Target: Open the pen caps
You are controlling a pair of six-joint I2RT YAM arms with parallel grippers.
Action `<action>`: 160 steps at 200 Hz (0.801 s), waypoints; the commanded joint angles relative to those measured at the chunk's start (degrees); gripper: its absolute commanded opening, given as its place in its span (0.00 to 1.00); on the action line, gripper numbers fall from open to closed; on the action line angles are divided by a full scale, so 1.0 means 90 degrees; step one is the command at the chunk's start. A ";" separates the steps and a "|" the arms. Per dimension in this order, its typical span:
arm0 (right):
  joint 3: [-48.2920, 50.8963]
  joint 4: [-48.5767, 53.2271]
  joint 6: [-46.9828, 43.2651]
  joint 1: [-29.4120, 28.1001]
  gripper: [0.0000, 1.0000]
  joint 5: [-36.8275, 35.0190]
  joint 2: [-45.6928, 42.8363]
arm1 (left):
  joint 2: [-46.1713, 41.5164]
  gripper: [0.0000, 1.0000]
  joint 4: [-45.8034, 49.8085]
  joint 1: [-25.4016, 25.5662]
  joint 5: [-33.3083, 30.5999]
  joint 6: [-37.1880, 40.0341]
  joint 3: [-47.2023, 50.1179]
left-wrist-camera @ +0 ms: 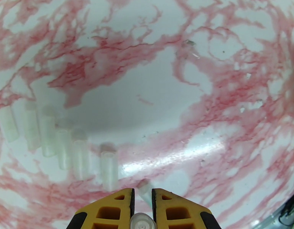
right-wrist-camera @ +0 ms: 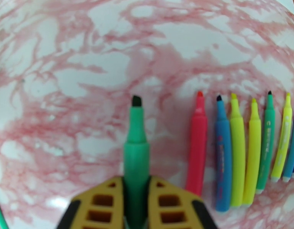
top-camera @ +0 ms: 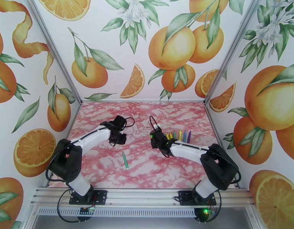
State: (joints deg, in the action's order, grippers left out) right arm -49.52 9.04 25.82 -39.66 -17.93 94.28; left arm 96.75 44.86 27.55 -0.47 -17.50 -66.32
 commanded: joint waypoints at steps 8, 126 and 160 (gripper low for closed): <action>-0.0286 0.0119 -0.0040 0.0051 0.00 -0.0192 0.0321 | 0.0191 0.00 0.0108 0.0055 -0.0288 0.0127 -0.0199; -0.0485 0.0058 0.0080 0.0373 0.00 -0.0204 0.0942 | 0.0748 0.02 0.0005 0.0181 -0.0257 0.0262 -0.0306; -0.0538 0.0097 0.0088 0.0404 0.00 -0.0198 0.1084 | 0.0884 0.04 0.0016 0.0230 -0.0325 0.0262 -0.0347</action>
State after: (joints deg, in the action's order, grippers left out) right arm -52.95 9.30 26.06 -36.36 -18.13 102.69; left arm 103.50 45.01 29.21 -2.44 -16.05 -67.51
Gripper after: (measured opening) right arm 0.151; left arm 0.163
